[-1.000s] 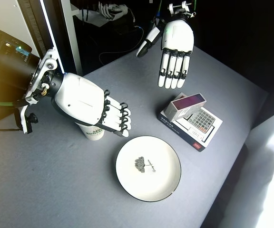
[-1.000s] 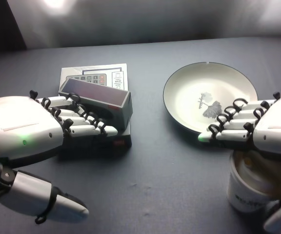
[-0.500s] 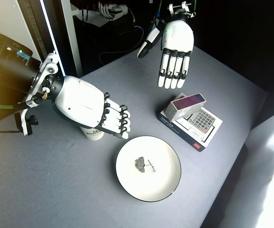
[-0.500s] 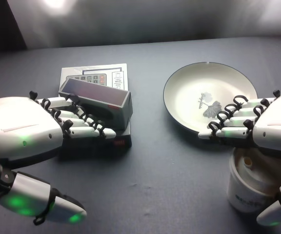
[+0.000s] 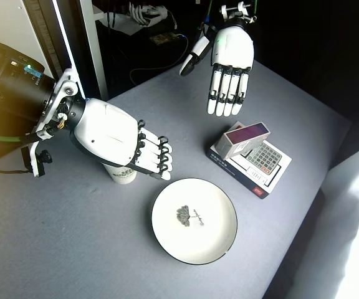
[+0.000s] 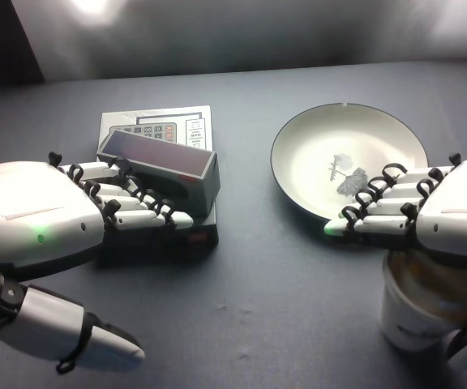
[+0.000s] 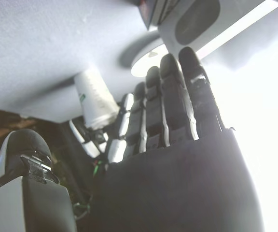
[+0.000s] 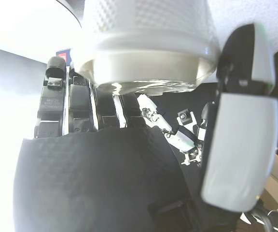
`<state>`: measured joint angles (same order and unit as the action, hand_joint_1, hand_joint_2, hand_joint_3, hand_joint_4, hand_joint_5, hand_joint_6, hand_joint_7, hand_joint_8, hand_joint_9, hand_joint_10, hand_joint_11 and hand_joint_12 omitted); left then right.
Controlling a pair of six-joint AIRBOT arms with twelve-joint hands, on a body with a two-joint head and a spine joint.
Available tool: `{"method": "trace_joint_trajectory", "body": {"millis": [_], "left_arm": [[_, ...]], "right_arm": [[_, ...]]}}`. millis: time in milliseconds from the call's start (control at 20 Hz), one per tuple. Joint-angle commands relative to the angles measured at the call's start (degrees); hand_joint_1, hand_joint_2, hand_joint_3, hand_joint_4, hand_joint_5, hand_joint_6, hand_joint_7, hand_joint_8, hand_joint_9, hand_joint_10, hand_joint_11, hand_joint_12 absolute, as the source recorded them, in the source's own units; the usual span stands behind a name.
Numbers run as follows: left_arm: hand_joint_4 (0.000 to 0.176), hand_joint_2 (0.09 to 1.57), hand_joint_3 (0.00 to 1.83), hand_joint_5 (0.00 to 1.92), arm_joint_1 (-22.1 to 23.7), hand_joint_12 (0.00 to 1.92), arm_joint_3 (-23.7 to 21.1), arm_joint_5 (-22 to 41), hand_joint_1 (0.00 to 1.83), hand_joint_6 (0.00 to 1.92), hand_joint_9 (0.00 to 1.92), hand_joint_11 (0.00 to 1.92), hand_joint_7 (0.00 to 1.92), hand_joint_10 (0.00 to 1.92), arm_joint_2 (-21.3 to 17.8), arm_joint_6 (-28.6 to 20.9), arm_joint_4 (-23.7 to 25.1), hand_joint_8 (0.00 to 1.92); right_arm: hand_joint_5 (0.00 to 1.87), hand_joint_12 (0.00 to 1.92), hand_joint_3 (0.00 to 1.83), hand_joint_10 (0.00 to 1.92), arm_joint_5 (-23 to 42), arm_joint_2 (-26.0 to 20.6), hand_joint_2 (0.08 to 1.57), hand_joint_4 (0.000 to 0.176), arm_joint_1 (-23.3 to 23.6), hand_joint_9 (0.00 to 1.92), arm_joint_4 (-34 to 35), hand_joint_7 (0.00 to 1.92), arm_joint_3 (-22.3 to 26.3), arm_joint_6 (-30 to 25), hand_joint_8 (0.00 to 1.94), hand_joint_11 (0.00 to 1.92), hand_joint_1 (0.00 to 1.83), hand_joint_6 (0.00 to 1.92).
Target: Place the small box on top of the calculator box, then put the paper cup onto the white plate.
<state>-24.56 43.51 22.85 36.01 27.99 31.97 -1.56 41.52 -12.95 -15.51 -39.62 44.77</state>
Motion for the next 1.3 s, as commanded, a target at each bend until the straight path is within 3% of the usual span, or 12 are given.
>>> {"method": "trace_joint_trajectory", "body": {"millis": [0,150,300,400,450,550,700,750,850,900,1100,1250], "left_arm": [[0.0,1.01,0.0,0.13,0.7,0.65,0.0,4.8,0.2,0.0,0.28,0.0,0.24,0.0,-0.7,-0.3,-1.2,0.0],[0.0,1.0,0.0,0.15,0.8,0.68,0.0,4.7,0.28,0.0,0.29,0.0,0.27,0.0,-0.6,-0.3,-1.3,0.0],[0.0,1.01,0.0,0.15,0.8,0.66,-0.1,4.5,0.23,0.0,0.28,0.0,0.25,0.01,-0.6,-0.3,-1.3,0.0],[0.0,1.0,0.0,0.21,0.8,0.74,0.0,4.4,0.28,0.0,0.33,0.01,0.31,0.01,-0.6,-0.3,-1.4,0.0],[0.0,1.01,0.0,0.19,0.8,0.65,0.0,4.4,0.29,0.0,0.29,0.0,0.29,0.01,-0.6,-0.3,-1.4,0.0],[0.0,1.01,0.0,0.2,0.9,0.63,-0.1,4.3,0.31,0.01,0.29,0.0,0.3,0.01,-0.6,-0.3,-1.5,0.01],[0.0,1.0,0.0,0.2,0.9,0.63,-0.1,4.3,0.28,0.0,0.29,0.0,0.3,0.0,-0.6,-0.3,-1.5,0.0],[0.0,1.01,0.0,0.19,0.9,0.63,-0.1,4.3,0.29,0.0,0.3,0.0,0.3,0.0,-0.6,-0.3,-1.5,0.0],[0.0,1.01,0.0,0.18,1.0,0.63,-0.1,4.2,0.32,0.0,0.31,0.0,0.3,0.01,-0.6,-0.3,-1.4,0.0],[0.0,1.01,0.0,0.15,1.0,0.63,-0.2,4.2,0.23,0.0,0.28,0.0,0.27,0.0,-0.6,-0.2,-1.4,0.0],[0.0,1.0,0.0,0.18,0.9,0.64,-0.2,4.1,0.29,0.01,0.3,0.0,0.29,0.0,-0.6,-0.2,-1.0,0.01],[0.0,1.01,0.0,0.16,0.9,0.66,-0.3,4.1,0.22,0.0,0.29,0.0,0.26,0.0,-0.6,-0.2,-0.8,0.0]], "right_arm": [[0.0,0.33,0.0,0.0,5.1,-0.5,0.86,0.0,0.3,0.0,0.1,0.0,0.1,0.0,0.0,0.0,1.05,0.0],[0.0,0.39,0.0,0.0,5.0,-0.5,0.86,0.0,0.3,0.0,0.1,0.0,0.2,0.0,0.0,0.0,1.09,0.0],[0.0,0.44,0.02,0.0,4.9,-0.5,0.94,0.0,0.2,0.0,0.1,0.0,0.3,0.0,0.0,0.0,1.03,0.0],[0.0,0.42,0.0,0.0,4.7,-0.5,0.9,0.0,0.2,0.0,0.1,0.0,0.5,0.0,0.0,0.0,1.09,0.0],[0.0,0.56,0.0,0.01,4.6,-0.5,0.83,0.0,0.2,0.03,0.1,0.0,0.6,0.0,0.0,0.0,1.05,0.0],[0.0,0.36,0.0,0.0,4.5,-0.5,0.85,0.0,0.2,0.0,0.1,0.0,0.7,0.0,0.0,0.0,1.05,0.0],[0.0,0.25,0.0,0.0,4.3,-0.6,0.85,0.0,0.2,0.0,0.1,0.0,0.7,0.0,0.0,0.0,1.07,0.0],[0.0,0.14,0.0,0.0,4.3,-0.6,0.85,0.0,0.2,0.0,0.1,0.0,0.7,0.1,0.0,0.0,1.17,0.0],[0.0,0.12,0.02,0.0,4.0,-0.6,0.89,0.0,0.3,0.0,0.1,0.0,0.8,0.1,0.0,0.0,1.13,0.0],[0.0,0.28,0.01,0.0,3.6,-0.6,0.92,0.0,0.3,0.0,0.1,0.0,0.9,0.1,0.0,0.0,1.13,0.0],[0.0,0.26,0.0,0.0,2.6,-0.7,0.91,0.0,0.3,0.0,0.1,0.0,1.9,0.1,0.0,0.0,1.12,0.0],[0.0,0.52,0.0,0.0,1.3,-0.9,0.9,0.0,0.3,0.0,0.1,0.0,2.2,0.1,0.0,0.0,1.12,0.0]]}}
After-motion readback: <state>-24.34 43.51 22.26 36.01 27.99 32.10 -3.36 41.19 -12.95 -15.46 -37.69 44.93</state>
